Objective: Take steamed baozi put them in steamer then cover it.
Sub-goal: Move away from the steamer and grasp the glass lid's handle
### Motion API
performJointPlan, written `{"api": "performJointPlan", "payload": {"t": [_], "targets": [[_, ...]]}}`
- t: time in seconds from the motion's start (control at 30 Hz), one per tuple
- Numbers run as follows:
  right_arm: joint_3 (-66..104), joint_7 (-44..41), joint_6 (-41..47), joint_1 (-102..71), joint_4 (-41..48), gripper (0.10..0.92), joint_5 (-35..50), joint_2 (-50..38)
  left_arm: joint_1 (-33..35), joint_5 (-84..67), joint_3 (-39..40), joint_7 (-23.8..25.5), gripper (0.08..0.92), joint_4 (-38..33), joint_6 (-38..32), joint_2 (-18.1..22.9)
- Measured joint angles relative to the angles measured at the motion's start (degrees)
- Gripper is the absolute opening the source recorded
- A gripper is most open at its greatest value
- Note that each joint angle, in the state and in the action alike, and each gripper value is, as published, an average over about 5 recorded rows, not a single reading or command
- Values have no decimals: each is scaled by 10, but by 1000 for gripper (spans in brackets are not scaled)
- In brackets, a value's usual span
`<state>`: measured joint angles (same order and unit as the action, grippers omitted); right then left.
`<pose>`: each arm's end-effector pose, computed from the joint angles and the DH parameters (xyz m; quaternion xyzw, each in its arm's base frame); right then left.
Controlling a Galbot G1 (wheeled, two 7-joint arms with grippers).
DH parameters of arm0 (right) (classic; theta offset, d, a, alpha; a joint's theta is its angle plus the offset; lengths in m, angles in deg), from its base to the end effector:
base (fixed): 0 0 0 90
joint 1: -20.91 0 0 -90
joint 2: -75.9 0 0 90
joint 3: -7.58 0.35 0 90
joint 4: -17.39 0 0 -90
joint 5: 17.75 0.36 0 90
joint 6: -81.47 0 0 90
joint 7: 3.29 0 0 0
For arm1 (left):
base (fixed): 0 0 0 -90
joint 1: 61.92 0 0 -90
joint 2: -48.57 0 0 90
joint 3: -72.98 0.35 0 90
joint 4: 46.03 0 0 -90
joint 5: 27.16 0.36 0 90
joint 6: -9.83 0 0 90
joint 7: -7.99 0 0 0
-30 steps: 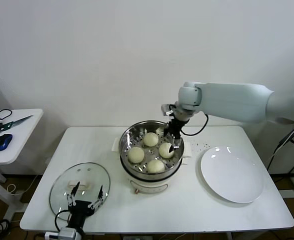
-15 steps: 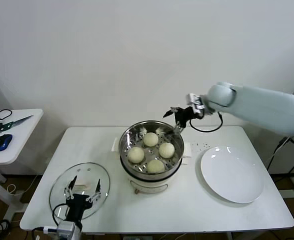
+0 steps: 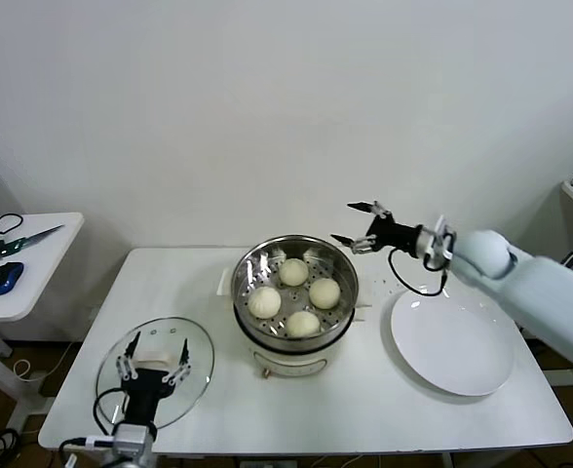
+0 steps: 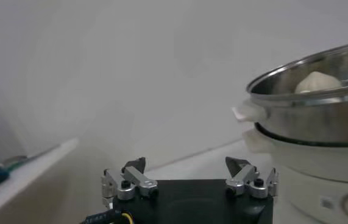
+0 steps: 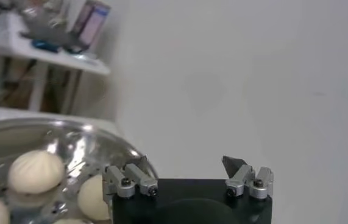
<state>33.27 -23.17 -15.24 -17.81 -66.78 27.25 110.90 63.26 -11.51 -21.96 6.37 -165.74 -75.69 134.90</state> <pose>0.4764 -0.1315 -0.1829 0.4069 -0.8885 0.2117 0.0099 0.1570 0.0379 -0.3180 0.0338 -0.9784 -0.1860 0.0842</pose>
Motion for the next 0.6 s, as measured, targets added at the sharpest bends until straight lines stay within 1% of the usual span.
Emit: {"api": "performJointPlan", "payload": {"t": [0.23,0.47,0.6], "targets": [[225,33,15,-204,-47,823,-48,14,-3,96,-14,-16,823,-5,-4,-4],[411,48,34,-376,-86,823,-99,61,2,268,-30,-47,823,6,-15,-13],[492,53,40,-454,-103,823,-130,92,9,395,-35,-48,823,13,-17,-18]]}}
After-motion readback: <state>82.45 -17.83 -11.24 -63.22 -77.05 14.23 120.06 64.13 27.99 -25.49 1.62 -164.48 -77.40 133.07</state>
